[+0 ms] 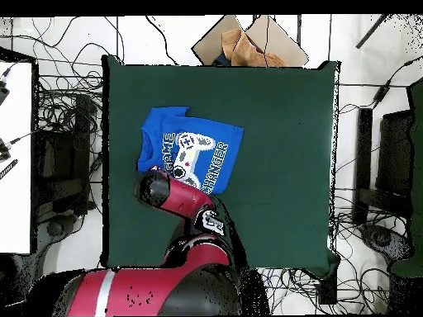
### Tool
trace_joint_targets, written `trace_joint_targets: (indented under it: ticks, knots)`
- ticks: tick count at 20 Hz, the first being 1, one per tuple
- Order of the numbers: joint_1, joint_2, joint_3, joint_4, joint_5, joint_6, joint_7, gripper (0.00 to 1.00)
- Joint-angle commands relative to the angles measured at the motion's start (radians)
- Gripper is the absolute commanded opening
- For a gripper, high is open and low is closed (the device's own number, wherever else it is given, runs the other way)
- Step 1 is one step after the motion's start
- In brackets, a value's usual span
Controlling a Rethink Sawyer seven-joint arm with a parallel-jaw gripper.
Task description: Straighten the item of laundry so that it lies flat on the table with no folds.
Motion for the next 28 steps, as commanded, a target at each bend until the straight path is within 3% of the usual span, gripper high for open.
trace_joint_targets:
  ticks: [1, 2, 3, 6, 11, 17, 21, 28]
  knots:
    - [-0.076, 0.048, 0.123, 0.001, 0.038, 0.051, 0.153, 1.0]
    - [-0.085, 0.044, 0.131, 0.003, 0.037, 0.065, 0.147, 1.0]
    - [-0.093, 0.042, 0.138, 0.005, 0.035, 0.079, 0.148, 0.0]
    - [-0.063, 0.033, 0.097, -0.003, 0.047, 0.124, 0.168, 0.0]
    - [-0.111, -0.017, 0.107, 0.118, 0.023, 0.116, 0.168, 0.0]
    - [-0.178, -0.006, 0.17, 0.295, -0.013, -0.051, 0.207, 0.0]
    - [-0.152, -0.009, 0.18, 0.366, -0.014, -0.124, 0.258, 0.0]
    - [-0.176, 0.028, 0.275, 0.476, -0.004, -0.272, 0.336, 0.0]
